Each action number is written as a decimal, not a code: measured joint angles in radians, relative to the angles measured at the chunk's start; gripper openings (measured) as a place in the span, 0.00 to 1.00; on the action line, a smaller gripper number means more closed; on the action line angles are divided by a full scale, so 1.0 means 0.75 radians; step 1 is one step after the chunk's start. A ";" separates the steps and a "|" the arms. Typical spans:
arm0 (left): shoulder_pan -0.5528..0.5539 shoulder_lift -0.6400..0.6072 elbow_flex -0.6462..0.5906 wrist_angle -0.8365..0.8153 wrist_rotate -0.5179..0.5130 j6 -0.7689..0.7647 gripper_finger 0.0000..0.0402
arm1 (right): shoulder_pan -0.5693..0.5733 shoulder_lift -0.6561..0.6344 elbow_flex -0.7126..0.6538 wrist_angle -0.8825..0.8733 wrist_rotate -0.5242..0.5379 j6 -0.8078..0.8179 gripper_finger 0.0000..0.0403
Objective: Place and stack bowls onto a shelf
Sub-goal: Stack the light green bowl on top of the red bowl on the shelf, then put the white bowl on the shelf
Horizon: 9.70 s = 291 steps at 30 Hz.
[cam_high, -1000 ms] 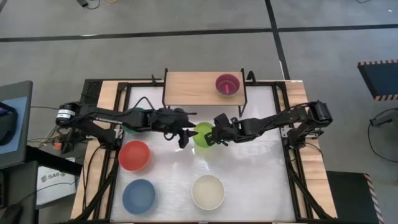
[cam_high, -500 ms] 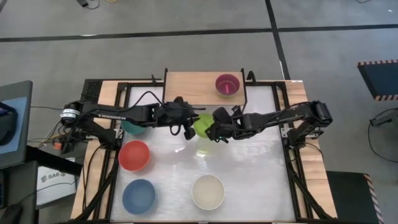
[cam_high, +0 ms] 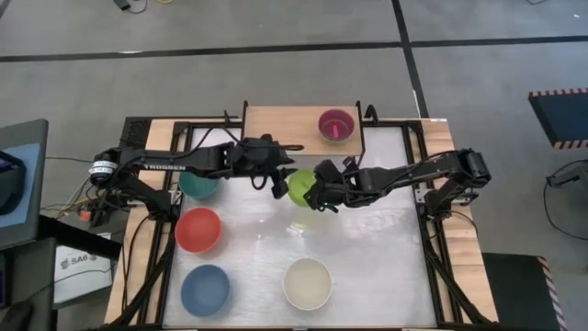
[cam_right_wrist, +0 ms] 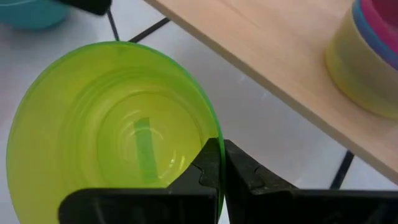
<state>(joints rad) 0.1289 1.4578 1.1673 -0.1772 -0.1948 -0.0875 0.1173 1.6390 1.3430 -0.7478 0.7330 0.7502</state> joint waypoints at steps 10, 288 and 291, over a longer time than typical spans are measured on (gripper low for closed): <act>0.064 0.049 0.001 -0.033 0.247 0.067 0.33 | -0.002 0.002 0.040 0.003 0.002 -0.130 0.06; -0.108 0.043 -0.139 0.320 -0.034 -0.261 0.32 | 0.109 -0.130 0.055 -0.230 -0.132 0.249 0.08; -0.104 0.039 -0.122 0.295 -0.057 -0.254 0.19 | 0.106 -0.130 0.088 -0.238 -0.126 0.181 0.08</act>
<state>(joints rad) 0.0505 1.4872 1.0755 0.0442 -0.2373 -0.2783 0.1972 1.5417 1.4093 -0.9265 0.6382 0.8858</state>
